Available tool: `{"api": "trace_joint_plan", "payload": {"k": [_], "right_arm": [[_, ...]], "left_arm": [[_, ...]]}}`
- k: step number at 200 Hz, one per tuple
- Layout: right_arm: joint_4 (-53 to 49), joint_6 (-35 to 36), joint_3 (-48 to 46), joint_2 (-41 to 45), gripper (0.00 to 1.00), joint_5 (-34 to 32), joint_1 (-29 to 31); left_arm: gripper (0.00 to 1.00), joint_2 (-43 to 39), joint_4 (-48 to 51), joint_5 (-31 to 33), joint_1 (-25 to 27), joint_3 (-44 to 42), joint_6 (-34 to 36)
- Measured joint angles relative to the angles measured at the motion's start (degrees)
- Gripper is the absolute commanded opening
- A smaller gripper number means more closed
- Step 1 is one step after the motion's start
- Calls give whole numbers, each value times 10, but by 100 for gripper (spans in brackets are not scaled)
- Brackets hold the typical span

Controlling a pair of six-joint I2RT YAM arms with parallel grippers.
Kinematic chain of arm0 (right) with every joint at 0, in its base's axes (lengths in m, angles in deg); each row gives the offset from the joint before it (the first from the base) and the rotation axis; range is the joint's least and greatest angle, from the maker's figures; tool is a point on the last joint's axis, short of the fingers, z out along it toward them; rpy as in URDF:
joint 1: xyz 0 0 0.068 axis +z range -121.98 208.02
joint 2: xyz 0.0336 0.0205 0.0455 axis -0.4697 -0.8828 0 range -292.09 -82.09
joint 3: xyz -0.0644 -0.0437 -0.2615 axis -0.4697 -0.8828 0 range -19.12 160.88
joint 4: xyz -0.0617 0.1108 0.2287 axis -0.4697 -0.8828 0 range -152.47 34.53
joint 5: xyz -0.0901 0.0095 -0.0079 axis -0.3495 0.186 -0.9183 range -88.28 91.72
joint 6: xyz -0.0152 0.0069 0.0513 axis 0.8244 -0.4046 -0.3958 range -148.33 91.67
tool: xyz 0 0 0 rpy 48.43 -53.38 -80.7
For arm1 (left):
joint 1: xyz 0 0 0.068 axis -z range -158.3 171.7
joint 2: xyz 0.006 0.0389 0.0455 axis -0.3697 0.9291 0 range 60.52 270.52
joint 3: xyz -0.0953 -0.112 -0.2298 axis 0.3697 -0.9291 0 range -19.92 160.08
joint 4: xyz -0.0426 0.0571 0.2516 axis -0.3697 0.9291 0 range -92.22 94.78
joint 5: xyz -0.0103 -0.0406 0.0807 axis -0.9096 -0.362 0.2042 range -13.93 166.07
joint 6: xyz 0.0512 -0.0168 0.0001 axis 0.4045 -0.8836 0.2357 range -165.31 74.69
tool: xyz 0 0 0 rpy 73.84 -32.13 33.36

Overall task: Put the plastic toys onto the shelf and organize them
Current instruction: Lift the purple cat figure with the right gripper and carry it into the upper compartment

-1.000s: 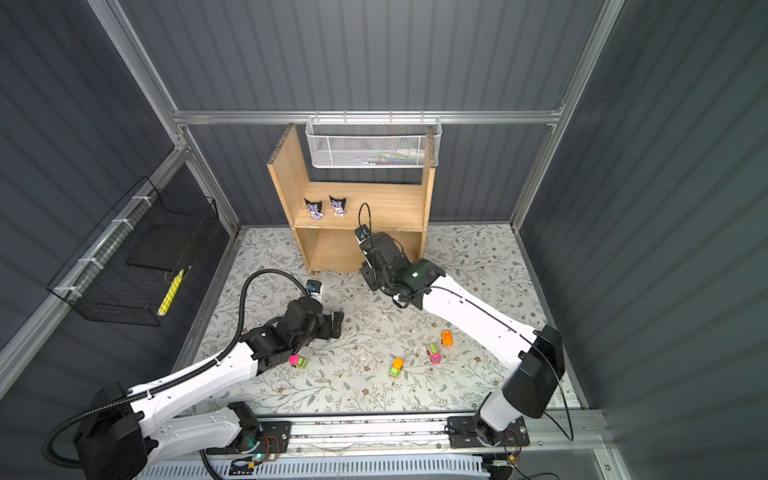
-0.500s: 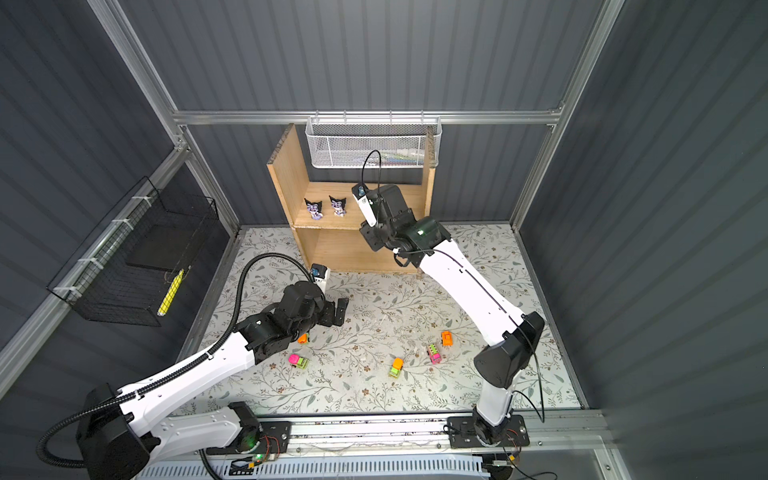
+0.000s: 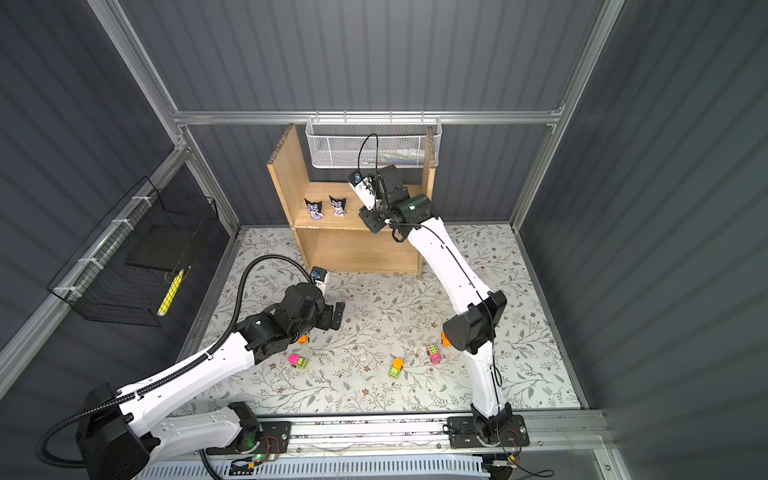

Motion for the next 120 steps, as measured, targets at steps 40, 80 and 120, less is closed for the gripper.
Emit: {"api": "trace_joint_plan", "payload": {"k": [40, 80, 120], "right_arm": [[0, 10, 4, -20, 26, 22, -14], [8, 14, 4, -29, 26, 37, -26], [14, 18, 14, -38, 28, 43, -29]], "left_arm": [[100, 18, 6, 7, 0, 1, 0], [100, 20, 12, 16, 0, 2, 0], [100, 20, 12, 19, 0, 2, 0]]}}
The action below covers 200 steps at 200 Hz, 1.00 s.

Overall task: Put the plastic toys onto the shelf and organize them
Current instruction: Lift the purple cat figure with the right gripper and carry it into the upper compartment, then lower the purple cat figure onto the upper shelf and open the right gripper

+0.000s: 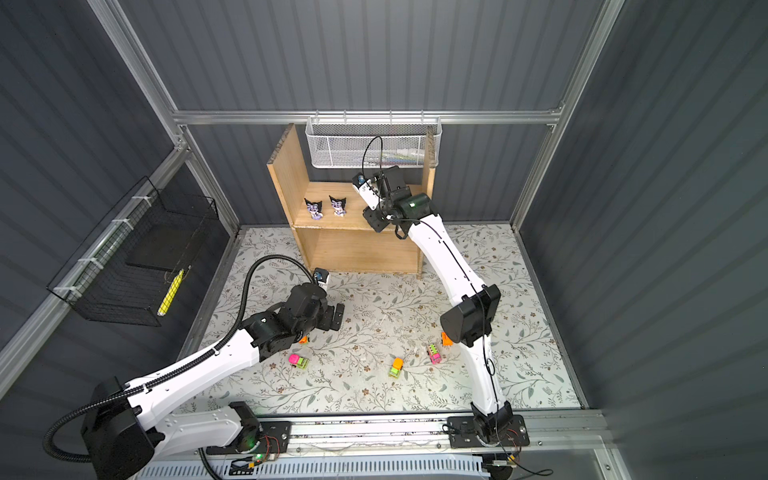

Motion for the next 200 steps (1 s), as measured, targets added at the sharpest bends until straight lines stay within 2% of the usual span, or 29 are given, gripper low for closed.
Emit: {"api": "trace_joint_plan", "payload": {"k": [148, 200], "right_arm": [[9, -2, 20, -12, 43, 8, -11], [10, -14, 25, -12, 64, 16, -17]], "left_arm": [[100, -4, 9, 22, 0, 7, 0], [100, -10, 13, 24, 0, 7, -1]]}}
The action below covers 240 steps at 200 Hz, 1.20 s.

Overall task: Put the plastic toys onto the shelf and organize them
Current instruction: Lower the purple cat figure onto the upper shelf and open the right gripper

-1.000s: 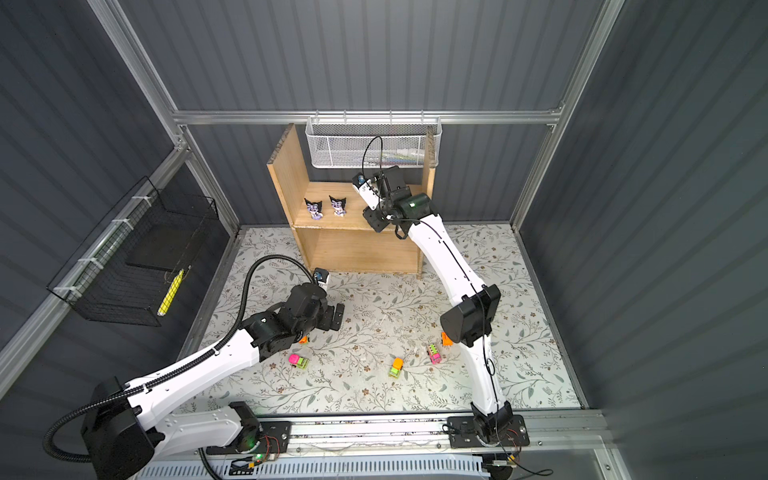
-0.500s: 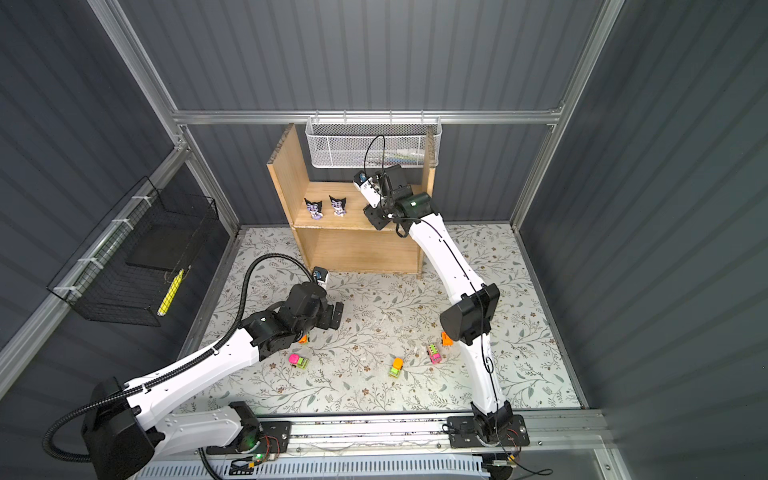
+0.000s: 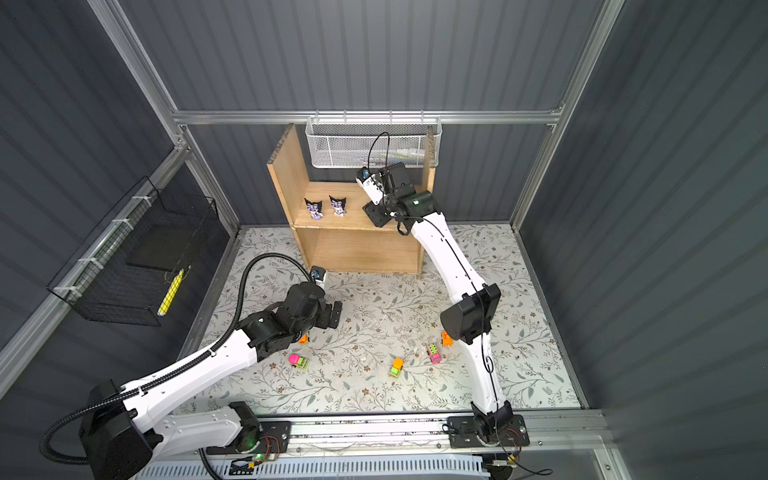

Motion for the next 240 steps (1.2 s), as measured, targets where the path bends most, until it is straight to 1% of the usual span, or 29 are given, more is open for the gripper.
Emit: {"api": "trace_joint_plan", "payload": {"k": [19, 62, 75, 94, 122, 155, 213, 240], "right_arm": [[0, -5, 0, 0, 70, 4, -3], [0, -18, -1, 1, 80, 19, -10], [1, -22, -5, 4, 85, 26, -11], [4, -29, -13, 13, 89, 38, -11], [7, -37, -17, 35, 94, 51, -11], [19, -49, -18, 70, 97, 54, -11], [57, -85, -123, 170, 98, 57, -7], [80, -99, -213, 235, 99, 42, 14]], "left_arm": [[100, -2, 3, 1, 0, 0, -2], [100, -5, 9, 2, 0, 0, -4], [100, -9, 10, 2, 0, 0, -6], [100, -15, 11, 2, 0, 0, -7], [100, -29, 19, 7, 0, 0, -10], [100, -59, 28, 24, 0, 0, -17], [100, -114, 58, 44, 0, -9, -45], [100, -154, 82, 50, 0, -24, -73]]}}
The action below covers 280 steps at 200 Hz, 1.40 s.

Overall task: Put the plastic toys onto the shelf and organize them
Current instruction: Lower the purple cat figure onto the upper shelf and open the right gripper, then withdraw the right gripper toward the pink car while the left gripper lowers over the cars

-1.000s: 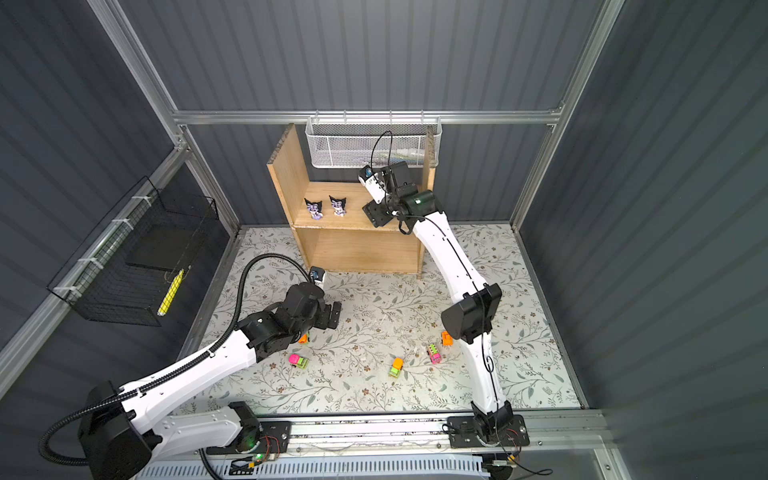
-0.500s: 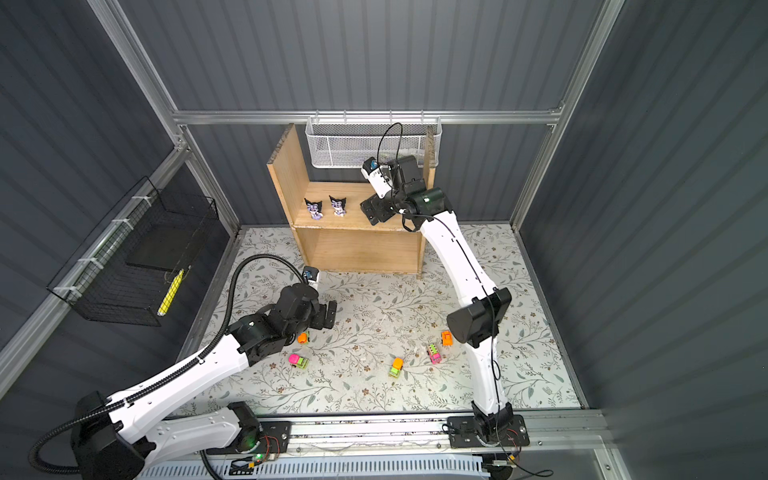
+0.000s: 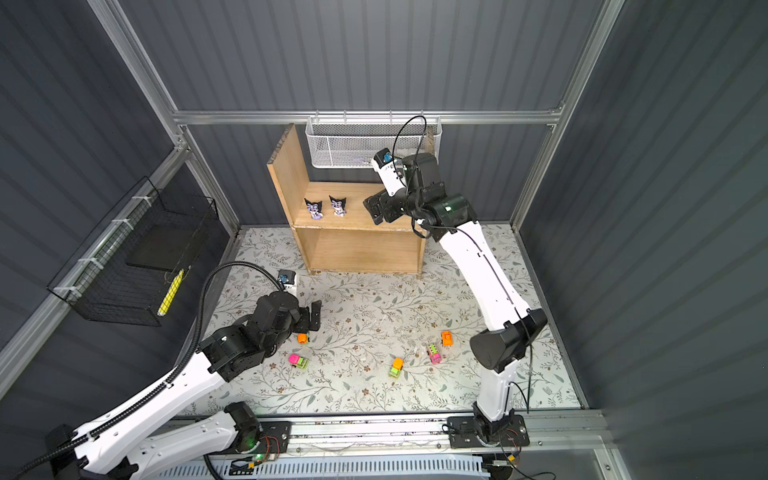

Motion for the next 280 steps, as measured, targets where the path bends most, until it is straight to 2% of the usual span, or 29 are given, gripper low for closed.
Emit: {"api": "trace_joint_plan", "payload": {"k": [83, 144, 205, 280], "right_arm": [[83, -80, -352, 274, 99, -96, 95], [124, -183, -604, 434, 99, -105, 156], [177, -259, -742, 462, 99, -103, 228], [247, -293, -812, 462, 99, -95, 241]], "left_arm": [[100, -110, 76, 8, 0, -76, -119], [99, -119, 86, -6, 0, -157, -207], [99, -52, 50, -34, 0, -216, -268], [97, -36, -1, -74, 0, -274, -336]]}}
